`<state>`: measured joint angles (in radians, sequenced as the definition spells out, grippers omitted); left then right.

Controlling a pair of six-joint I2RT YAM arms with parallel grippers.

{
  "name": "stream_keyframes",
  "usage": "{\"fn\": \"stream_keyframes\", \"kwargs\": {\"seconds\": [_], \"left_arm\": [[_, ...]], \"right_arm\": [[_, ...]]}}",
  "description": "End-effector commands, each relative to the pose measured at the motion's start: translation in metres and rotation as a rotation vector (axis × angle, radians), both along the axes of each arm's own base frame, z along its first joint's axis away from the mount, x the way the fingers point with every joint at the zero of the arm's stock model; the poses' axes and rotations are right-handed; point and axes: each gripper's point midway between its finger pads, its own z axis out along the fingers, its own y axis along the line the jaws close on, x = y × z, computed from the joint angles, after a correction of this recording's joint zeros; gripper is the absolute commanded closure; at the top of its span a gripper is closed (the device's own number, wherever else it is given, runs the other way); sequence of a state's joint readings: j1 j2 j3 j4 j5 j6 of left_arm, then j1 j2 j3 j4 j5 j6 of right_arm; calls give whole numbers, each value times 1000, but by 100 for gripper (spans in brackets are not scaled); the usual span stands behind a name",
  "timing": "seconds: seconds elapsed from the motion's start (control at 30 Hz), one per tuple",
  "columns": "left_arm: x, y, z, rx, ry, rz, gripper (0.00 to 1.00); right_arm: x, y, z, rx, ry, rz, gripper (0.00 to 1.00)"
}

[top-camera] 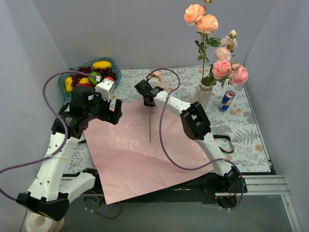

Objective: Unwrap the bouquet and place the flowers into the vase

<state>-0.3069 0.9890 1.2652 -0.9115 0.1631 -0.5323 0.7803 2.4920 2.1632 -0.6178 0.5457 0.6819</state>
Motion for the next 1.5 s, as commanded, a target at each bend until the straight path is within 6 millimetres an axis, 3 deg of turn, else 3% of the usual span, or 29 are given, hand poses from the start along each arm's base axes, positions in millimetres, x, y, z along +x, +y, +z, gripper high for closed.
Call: {"fn": "stream_keyframes", "kwargs": {"seconds": [0.0,0.2,0.3,0.33,0.4,0.43,0.5,0.57,0.6,0.63,0.67,0.7,0.73,0.8,0.83,0.9,1.03,1.13,1.17,1.3,1.47], "left_arm": [[-2,5,8,7,-40,10,2],[-3,6,13,6,-51,10,2],[-5,6,17,4,-57,8,2],[-6,6,17,5,-54,8,2],[-7,6,19,3,-54,2,2],[-9,5,16,8,-37,-5,2],[-11,3,15,4,-21,-15,2],[-12,2,14,-6,-9,-15,2],[-12,1,15,-15,-14,-15,2],[-12,0,16,-21,-21,-18,2],[-12,0,17,-27,-23,-15,2],[-13,-1,18,-34,-21,-18,2],[-14,-3,18,-41,-17,-24,2],[-14,-6,14,-46,6,-36,2],[-16,-8,11,-47,22,-49,2],[-14,-8,7,-40,35,-50,2],[-12,-10,9,-44,28,-55,2],[-11,-12,11,-50,31,-62,2],[-10,-13,13,-53,30,-65,2],[-9,-15,16,-60,32,-77,2],[-6,-17,16,-48,32,-91,2]], "right_arm": [[-7,-8,-8,-9,25,-16,99],[-3,-6,34,55,-43,-20,99],[3,-1,82,115,-129,0,99],[7,1,115,158,-182,6,99],[10,1,153,172,-249,23,99],[8,0,186,202,-300,35,99],[9,0,234,245,-400,61,99],[2,-6,301,272,-543,115,99],[-5,-7,313,269,-577,142,99],[-19,-17,353,304,-650,163,99],[-27,-23,372,269,-708,215,99],[-33,-20,377,294,-763,260,99],[-56,-39,422,332,-864,285,99],[-75,-51,445,318,-1021,365,99],[-100,-75,483,353,-1132,370,99],[-129,-97,525,324,-1329,420,99],[-180,-149,567,206,-1583,423,99],[-205,-174,588,33,-1745,416,99],[-205,-175,581,-10,-1754,423,99],[-210,-192,588,-114,-1819,397,99],[-200,-218,586,-60,-1866,334,99]]}}
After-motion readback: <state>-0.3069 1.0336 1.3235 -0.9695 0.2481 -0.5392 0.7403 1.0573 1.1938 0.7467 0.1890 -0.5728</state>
